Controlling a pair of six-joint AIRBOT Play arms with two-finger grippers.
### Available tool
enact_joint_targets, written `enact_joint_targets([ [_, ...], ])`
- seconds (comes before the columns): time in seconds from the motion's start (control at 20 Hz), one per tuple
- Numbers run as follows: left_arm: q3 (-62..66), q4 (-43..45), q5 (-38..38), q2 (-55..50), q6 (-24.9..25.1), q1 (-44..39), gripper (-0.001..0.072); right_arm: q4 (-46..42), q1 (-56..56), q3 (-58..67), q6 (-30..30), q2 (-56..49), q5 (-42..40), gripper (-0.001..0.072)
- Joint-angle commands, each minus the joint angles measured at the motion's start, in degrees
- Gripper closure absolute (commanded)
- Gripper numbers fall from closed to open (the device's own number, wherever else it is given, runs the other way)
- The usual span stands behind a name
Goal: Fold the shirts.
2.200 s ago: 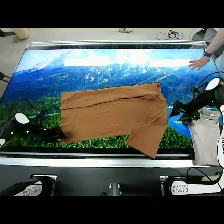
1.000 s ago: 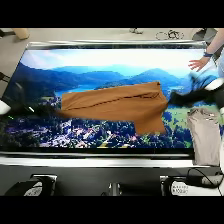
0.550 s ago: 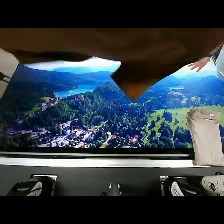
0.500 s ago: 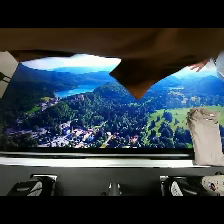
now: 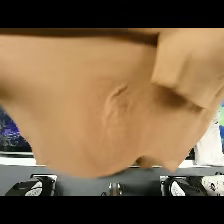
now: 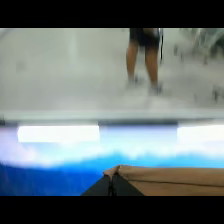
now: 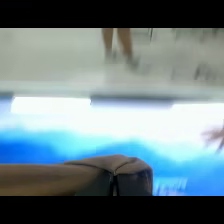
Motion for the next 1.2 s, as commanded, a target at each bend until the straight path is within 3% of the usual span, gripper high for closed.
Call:
enact_joint_targets([
  [0.0,-10.5,0.5,-4.3,-10.7,0.9,0.0,0.0683,-1.7,1.5,-3.9,2.6,-15.3,12.7,0.0696],
  [0.15,-17.6,0.5,0.7,-22.7,0.9,-0.4,0.0683,-5.9,8.0,-7.7,3.2,-29.3,7.7,0.0696],
  [0.25,-17.6,-0.2,4.9,-30.7,0.1,-0.5,0.0682,-5.9,10.8,-7.7,5.8,-37.1,-2.4,0.0695],
  [0.55,-17.5,-7.7,18.8,-42.0,-2.4,-0.8,0.0681,0.0,11.9,-7.6,12.0,-45.0,-23.6,0.0695],
  [0.6,-17.4,-8.1,19.2,-41.9,-2.4,-0.8,0.0681,0.0,11.8,-7.0,12.0,-44.9,-22.7,0.0695],
  [0.7,-15.4,-7.8,13.0,-40.6,2.1,0.0,0.0681,-1.0,11.0,-4.8,11.3,-43.6,-11.4,0.0694],
  [0.75,-14.4,-7.1,6.3,-39.8,4.5,0.6,0.0681,-3.0,10.5,-4.6,11.2,-42.4,-2.1,0.0694],
  [0.85,-15.0,-5.5,-8.0,-39.2,3.9,1.2,0.0681,-9.9,10.7,-6.0,11.5,-41.7,15.0,0.0695],
  [0.9,-17.0,-5.0,-12.3,-39.3,3.7,1.1,0.0681,-10.2,10.7,-8.7,11.5,-41.7,17.8,0.0695],
  [1.1,-27.8,-5.1,-10.8,-40.4,3.6,1.2,0.0671,-9.3,10.7,-21.9,14.2,-41.7,9.7,0.0694],
  [1.15,-27.8,-5.9,-10.3,-40.6,3.6,1.2,0.0575,-8.6,10.7,-22.1,17.1,-41.7,8.2,0.0688],
])
